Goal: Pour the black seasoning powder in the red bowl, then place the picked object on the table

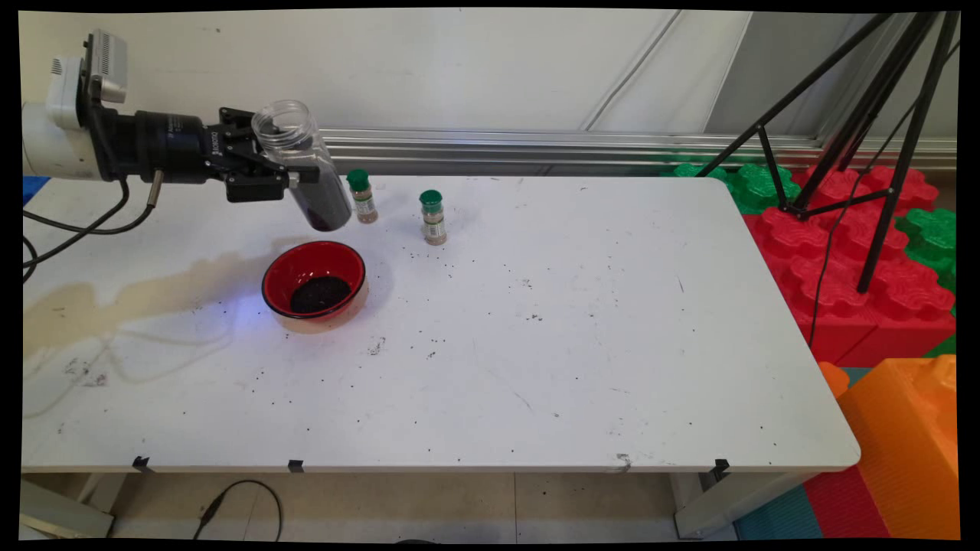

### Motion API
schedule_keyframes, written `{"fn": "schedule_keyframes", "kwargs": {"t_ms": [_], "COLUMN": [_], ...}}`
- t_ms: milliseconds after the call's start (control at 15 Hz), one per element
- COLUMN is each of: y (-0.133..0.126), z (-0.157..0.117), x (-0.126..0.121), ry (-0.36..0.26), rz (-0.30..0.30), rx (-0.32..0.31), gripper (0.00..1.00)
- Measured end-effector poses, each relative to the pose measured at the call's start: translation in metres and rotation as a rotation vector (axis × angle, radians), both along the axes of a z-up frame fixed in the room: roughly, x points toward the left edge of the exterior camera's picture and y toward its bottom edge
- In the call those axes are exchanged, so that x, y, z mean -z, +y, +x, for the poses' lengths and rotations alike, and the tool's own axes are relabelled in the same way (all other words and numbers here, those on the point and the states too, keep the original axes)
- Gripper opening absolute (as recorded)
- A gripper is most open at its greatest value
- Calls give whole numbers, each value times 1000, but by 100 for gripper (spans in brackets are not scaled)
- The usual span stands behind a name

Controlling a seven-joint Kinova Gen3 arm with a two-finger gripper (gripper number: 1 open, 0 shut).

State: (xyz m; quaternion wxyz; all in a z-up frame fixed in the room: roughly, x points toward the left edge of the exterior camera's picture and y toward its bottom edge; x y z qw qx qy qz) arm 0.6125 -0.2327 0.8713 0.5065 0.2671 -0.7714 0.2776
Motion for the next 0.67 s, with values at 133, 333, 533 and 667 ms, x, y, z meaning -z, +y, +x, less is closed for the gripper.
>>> {"fn": "schedule_keyframes", "kwargs": {"t_ms": [133, 333, 533, 667], "y": [1, 3, 7, 10], "z": [-4, -15, -26, -34], "x": [-2, -4, -2, 2], "ry": [9, 25, 39, 47], "rz": [10, 27, 45, 62], "rx": [21, 70, 122, 154], "gripper": [0, 0, 0, 0]}}
